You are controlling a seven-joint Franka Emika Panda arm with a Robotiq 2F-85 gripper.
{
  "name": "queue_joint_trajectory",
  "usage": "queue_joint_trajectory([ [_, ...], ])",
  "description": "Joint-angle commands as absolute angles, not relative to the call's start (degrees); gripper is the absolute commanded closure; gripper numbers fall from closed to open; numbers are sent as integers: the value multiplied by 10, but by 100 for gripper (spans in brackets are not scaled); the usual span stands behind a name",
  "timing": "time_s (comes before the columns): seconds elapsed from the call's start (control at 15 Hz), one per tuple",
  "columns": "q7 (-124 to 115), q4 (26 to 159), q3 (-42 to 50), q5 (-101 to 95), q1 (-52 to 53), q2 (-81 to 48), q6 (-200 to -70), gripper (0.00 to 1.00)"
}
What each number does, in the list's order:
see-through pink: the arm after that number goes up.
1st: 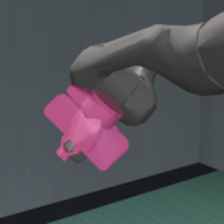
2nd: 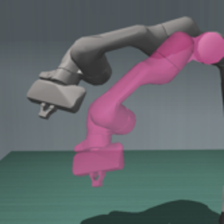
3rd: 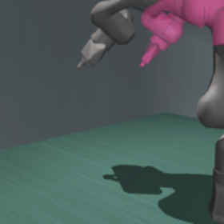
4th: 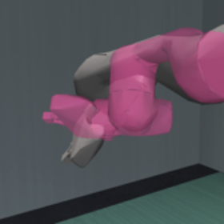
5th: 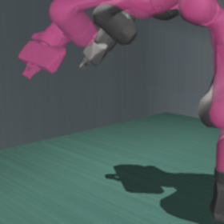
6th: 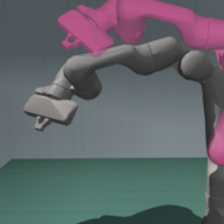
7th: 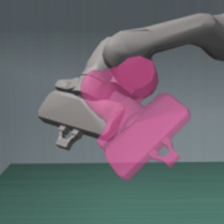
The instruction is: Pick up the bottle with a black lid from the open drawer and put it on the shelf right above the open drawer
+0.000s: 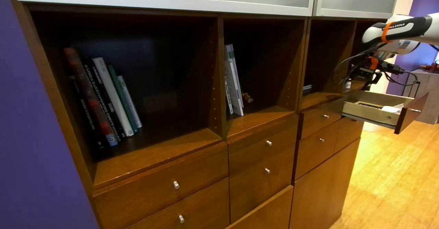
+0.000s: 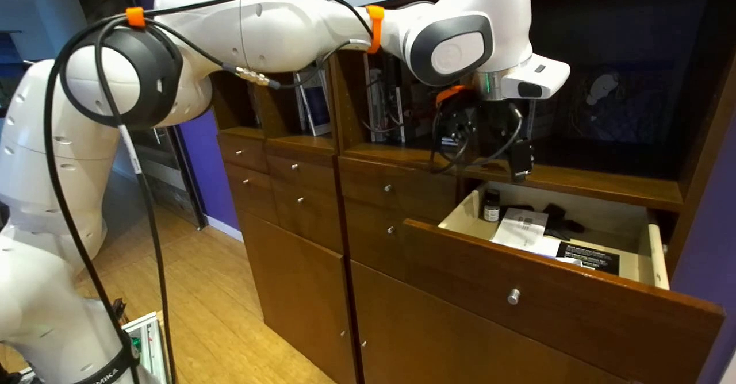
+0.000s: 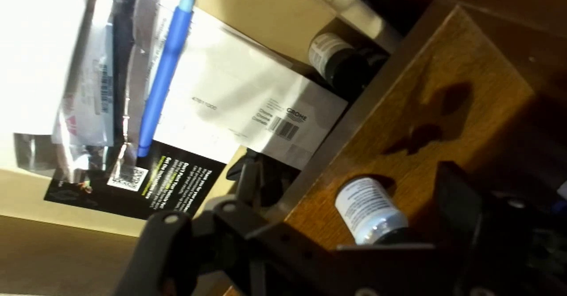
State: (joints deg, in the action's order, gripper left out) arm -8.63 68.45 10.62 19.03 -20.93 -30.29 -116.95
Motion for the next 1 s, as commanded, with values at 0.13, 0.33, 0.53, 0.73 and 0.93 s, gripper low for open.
queue_joint_trajectory([
  [0.13,-48,801,139,128,-202,-200,-1149,0],
  [0.33,14,885,148,76,-197,-122,-1138,0],
  [0.53,66,964,143,43,-194,-42,-1137,0],
  [0.73,117,1038,140,53,-182,42,-1095,0],
  [0.93,131,1107,141,53,-164,126,-1040,0],
])
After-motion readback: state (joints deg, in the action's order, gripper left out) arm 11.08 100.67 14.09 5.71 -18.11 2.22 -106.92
